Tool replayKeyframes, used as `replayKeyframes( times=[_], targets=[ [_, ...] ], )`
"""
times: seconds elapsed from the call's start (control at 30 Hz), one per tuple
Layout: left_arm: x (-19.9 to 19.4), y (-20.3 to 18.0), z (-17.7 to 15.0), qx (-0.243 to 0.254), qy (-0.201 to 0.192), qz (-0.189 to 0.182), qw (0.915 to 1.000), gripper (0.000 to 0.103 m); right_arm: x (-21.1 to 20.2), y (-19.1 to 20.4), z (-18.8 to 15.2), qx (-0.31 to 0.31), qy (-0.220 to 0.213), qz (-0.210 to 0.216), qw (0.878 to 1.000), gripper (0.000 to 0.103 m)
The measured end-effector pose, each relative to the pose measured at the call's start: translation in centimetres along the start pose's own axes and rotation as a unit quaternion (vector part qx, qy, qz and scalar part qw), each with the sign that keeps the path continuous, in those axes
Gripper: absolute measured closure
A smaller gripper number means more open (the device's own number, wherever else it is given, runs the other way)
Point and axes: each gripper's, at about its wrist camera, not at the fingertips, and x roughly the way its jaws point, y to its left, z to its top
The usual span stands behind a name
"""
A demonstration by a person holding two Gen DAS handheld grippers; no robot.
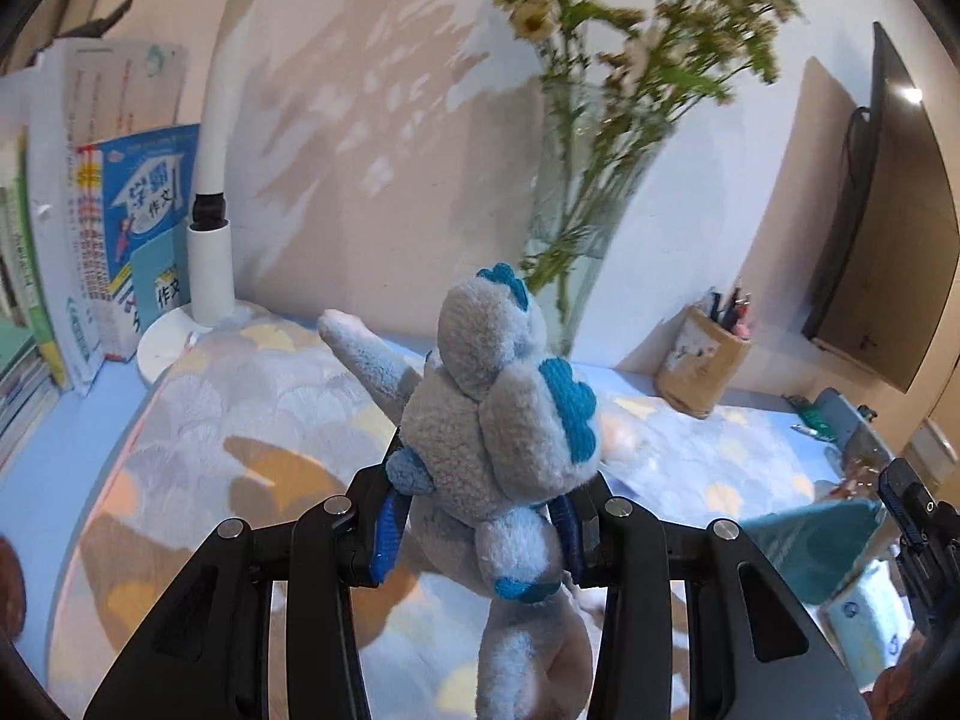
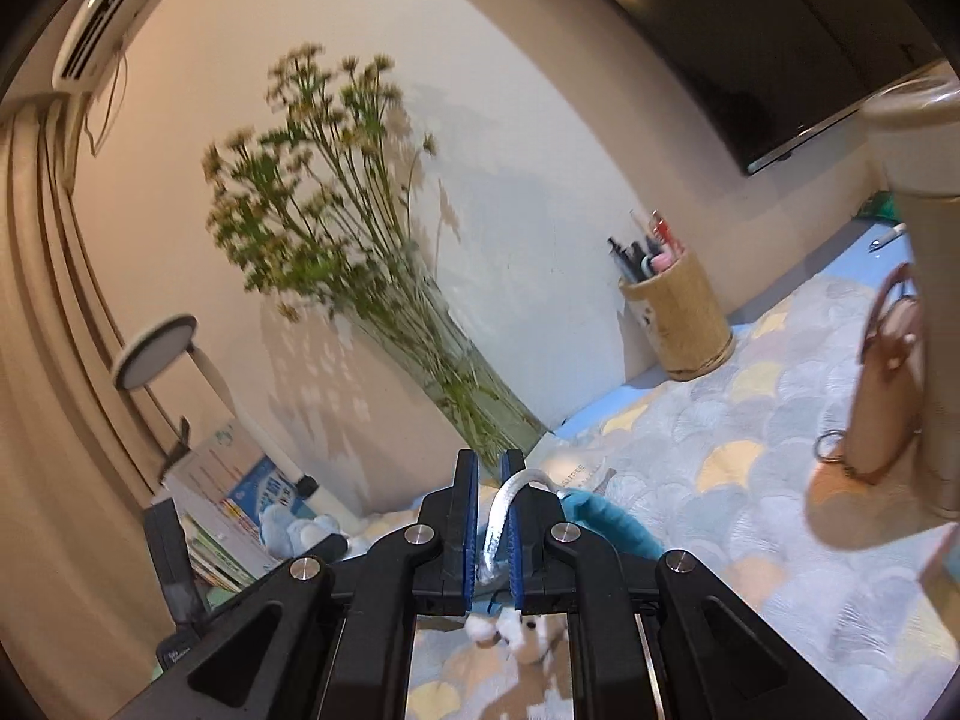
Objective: Organize soft objects
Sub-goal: 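Carry the grey plush and teal pouch to the glass bowl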
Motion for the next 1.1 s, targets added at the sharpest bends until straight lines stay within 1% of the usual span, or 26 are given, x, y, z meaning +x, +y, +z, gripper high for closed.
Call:
replayKeyframes(
  times=[0.13, 0.23, 0.33, 0.43, 0.5, 0.53, 0.6, 0.7, 0.8, 0.9, 0.93, 1.0, 1.1],
  targets=[
    [-1.6, -1.5, -1.0, -0.005, 0.004, -0.007, 1.0, 0.065, -3.3, -0.4, 0.6, 0.006, -0.017, 0.025, 1.0, 0.095],
    [-2.6, -2.5, -1.5, -0.001, 0.008, -0.012, 0.9999, 0.065, -5.2, -1.2, 1.2, 0.029, -0.028, 0.044, 0.998, 0.095],
    [-3.9, -3.3, -1.8, 0.001, 0.006, -0.024, 0.9997, 0.065, -7.1, -2.1, 1.7, 0.042, -0.039, 0.042, 0.997, 0.095],
    [-5.3, -4.4, -2.0, 0.006, -0.001, -0.045, 0.999, 0.065, -8.6, -2.8, 2.0, 0.051, -0.047, 0.037, 0.997, 0.095],
    [-6.1, -5.7, -2.3, 0.016, 0.0, -0.062, 0.9979, 0.065, -9.5, -3.5, 2.2, 0.059, -0.052, 0.023, 0.997, 0.095],
    [-6.2, -6.5, -2.5, 0.023, 0.002, -0.065, 0.9976, 0.065, -9.9, -4.2, 2.2, 0.071, -0.051, 0.016, 0.996, 0.095],
    [-6.4, -7.8, -3.1, 0.034, 0.009, -0.07, 0.9969, 0.065, -10.4, -5.6, 2.1, 0.093, -0.048, 0.021, 0.994, 0.095],
    [-6.0, -9.5, -4.0, 0.042, 0.021, -0.092, 0.9947, 0.065, -11.1, -7.5, 1.8, 0.113, -0.04, 0.012, 0.993, 0.095],
    [-5.6, -10.2, -4.5, 0.037, 0.031, -0.096, 0.9942, 0.065, -11.8, -9.0, 1.6, 0.125, -0.032, 0.006, 0.992, 0.095],
    [-5.5, -10.5, -4.8, 0.032, 0.037, -0.094, 0.9944, 0.065, -11.8, -9.8, 1.3, 0.122, -0.016, 0.001, 0.992, 0.095],
    [-5.6, -10.7, -4.9, 0.034, 0.035, -0.092, 0.9945, 0.065, -11.8, -10.0, 1.3, 0.122, -0.01, 0.003, 0.992, 0.095],
    [-5.8, -11.3, -4.8, 0.041, 0.032, -0.092, 0.9944, 0.065, -11.8, -10.1, 1.3, 0.126, -0.001, 0.02, 0.992, 0.095],
    [-6.1, -12.7, -4.7, 0.054, 0.028, -0.094, 0.9938, 0.065, -12.1, -9.7, 1.8, 0.118, 0.0, 0.038, 0.992, 0.095]
  ],
)
